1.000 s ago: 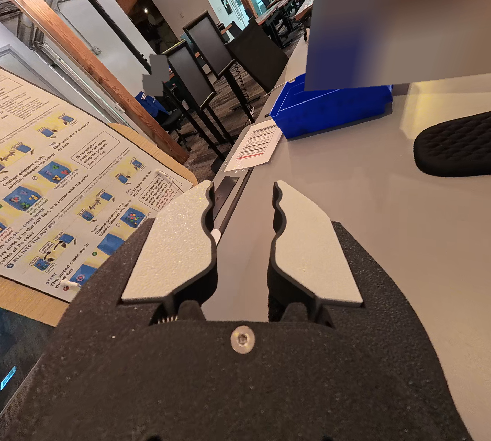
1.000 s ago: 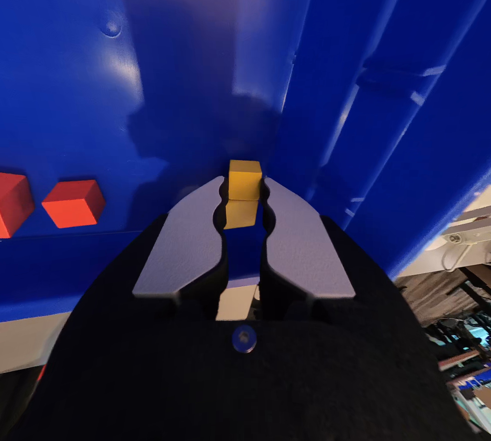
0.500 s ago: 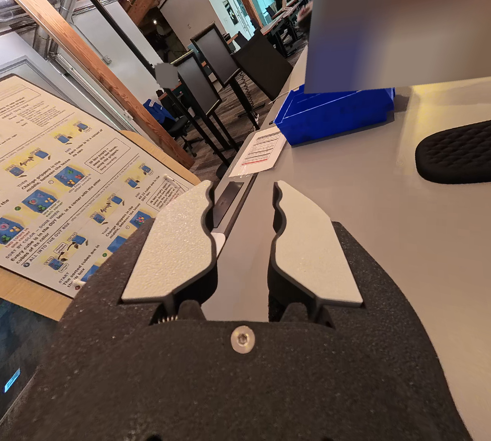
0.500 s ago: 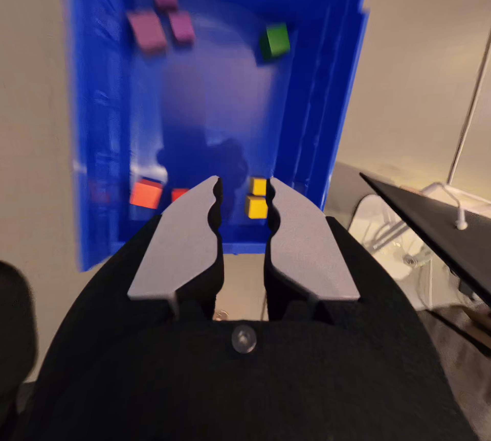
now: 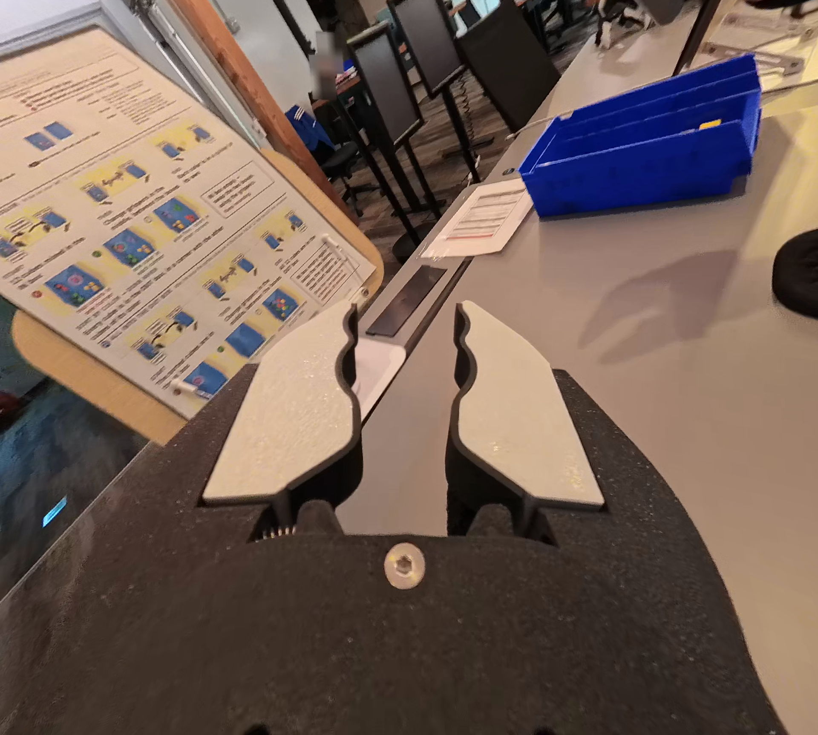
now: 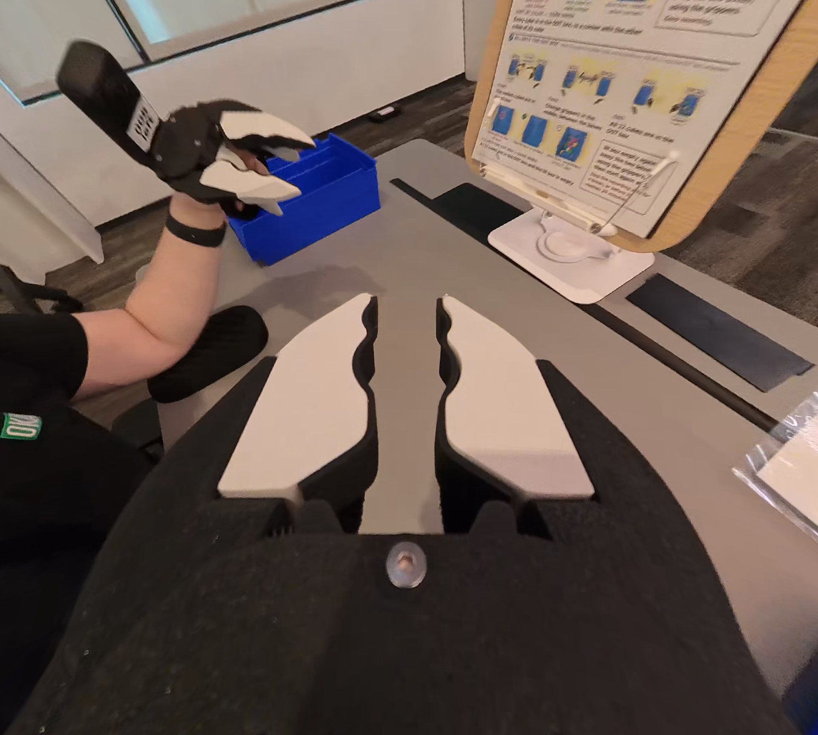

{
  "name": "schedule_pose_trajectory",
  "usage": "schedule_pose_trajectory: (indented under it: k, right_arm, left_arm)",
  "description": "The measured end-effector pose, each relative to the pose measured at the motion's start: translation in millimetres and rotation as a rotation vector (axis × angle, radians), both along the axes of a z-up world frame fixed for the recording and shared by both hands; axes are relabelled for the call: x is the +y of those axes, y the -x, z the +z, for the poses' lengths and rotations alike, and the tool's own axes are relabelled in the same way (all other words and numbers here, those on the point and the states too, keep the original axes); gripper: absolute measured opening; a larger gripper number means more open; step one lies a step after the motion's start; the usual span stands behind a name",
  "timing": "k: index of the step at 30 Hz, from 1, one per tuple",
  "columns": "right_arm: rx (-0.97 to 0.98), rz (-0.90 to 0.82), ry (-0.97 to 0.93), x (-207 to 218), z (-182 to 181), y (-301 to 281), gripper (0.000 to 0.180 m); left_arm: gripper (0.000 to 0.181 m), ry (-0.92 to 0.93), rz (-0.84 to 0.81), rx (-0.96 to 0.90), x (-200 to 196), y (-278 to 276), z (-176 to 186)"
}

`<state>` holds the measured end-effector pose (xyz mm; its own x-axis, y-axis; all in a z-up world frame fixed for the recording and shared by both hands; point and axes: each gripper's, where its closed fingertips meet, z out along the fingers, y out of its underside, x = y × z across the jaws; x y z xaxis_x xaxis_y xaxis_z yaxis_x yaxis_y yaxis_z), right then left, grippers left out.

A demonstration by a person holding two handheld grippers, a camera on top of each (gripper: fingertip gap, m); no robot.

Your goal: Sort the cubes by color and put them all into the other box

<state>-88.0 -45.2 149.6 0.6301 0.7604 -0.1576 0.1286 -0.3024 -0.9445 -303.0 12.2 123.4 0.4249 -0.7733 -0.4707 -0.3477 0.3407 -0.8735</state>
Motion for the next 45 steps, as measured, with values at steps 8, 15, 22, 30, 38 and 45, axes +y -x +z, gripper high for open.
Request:
schedule_pose_trajectory:
  k: [8,15,22,30,38,45]
  right_arm:
    - [-0.026,-0.007,0.082,17,-24,5,0.025]
    - [-0.024,-0.040,0.094,24,-27,0,0.025]
    - [-0.011,-0.068,0.120,29,-32,-5,0.025]
    - [-0.022,-0.099,0.133,30,-37,-13,0.025]
    - [-0.025,-0.107,0.128,28,-37,-18,0.025]
    - [-0.013,-0.111,0.124,28,-36,-24,0.025]
  left_arm:
    - [0.043,0.126,0.379,0.408,12,185,-21]
    - [0.048,0.609,0.713,0.589,36,344,-130]
    - [0.046,0.919,0.761,0.529,60,358,-220]
    - [0.050,0.981,0.761,0.557,75,345,-242]
    - [0.044,1.047,0.789,0.623,72,354,-255]
    - [0.022,1.028,0.786,0.627,73,358,-256]
